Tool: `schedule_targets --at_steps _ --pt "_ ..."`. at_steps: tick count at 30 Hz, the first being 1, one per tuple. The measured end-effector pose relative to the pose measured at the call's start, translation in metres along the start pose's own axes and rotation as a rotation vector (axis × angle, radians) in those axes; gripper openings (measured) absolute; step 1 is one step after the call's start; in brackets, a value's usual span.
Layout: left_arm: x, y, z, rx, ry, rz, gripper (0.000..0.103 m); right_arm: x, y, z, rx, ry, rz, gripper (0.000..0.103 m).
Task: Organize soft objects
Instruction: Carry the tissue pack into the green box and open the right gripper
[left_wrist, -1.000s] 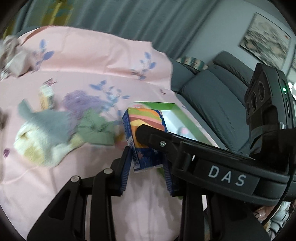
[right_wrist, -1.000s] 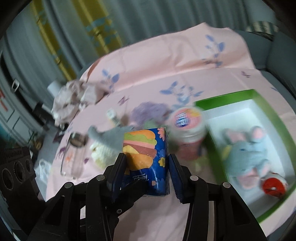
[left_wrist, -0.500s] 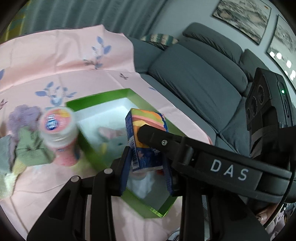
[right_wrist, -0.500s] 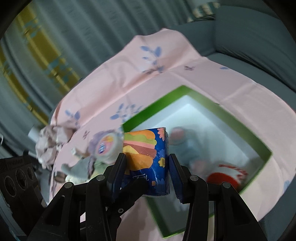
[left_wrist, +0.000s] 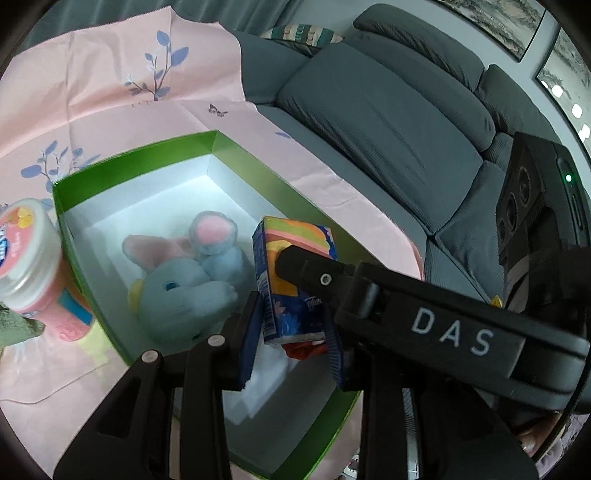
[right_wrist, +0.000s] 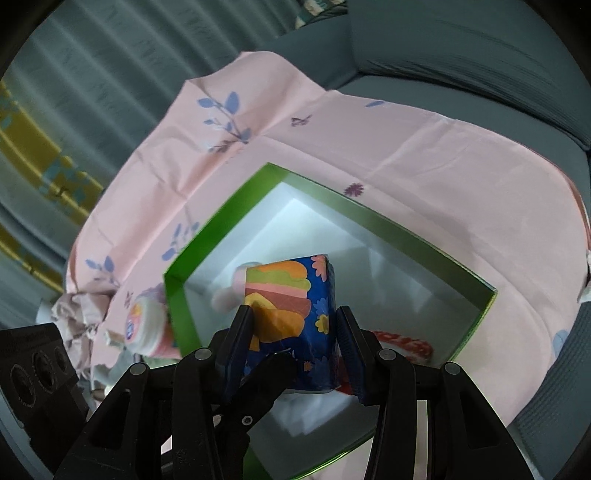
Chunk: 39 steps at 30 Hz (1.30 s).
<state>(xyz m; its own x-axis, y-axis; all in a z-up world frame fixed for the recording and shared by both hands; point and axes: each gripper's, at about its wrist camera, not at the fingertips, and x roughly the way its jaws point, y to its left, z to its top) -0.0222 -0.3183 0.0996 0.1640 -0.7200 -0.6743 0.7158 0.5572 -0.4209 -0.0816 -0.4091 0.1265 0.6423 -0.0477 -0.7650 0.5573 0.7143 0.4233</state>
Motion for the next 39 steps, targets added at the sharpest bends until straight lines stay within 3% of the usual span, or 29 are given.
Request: schedule_targets --at_steps 17,26,31,33,36,39 --pt "0.014 0.005 -0.003 -0.054 0.050 -0.028 0.030 0.013 -0.011 0.003 0.031 0.032 -0.069 0.049" --pt "0.005 0.006 -0.007 -0.074 0.022 -0.030 0.030 0.012 -0.009 0.003 0.037 0.036 -0.110 0.049" --pt "-0.022 -0.002 -0.009 -0.026 -0.029 0.012 0.041 0.001 -0.004 0.002 0.028 0.005 -0.134 0.049" --pt "-0.037 -0.004 -0.012 -0.016 -0.058 0.026 0.050 -0.005 -0.001 0.001 0.020 -0.010 -0.127 0.050" --pt "-0.056 -0.002 -0.016 -0.015 -0.088 0.036 0.061 -0.014 0.007 -0.002 0.002 -0.036 -0.115 0.068" --pt "-0.078 0.002 -0.021 -0.022 -0.122 0.053 0.071 -0.023 0.015 -0.004 -0.024 -0.062 -0.102 0.072"
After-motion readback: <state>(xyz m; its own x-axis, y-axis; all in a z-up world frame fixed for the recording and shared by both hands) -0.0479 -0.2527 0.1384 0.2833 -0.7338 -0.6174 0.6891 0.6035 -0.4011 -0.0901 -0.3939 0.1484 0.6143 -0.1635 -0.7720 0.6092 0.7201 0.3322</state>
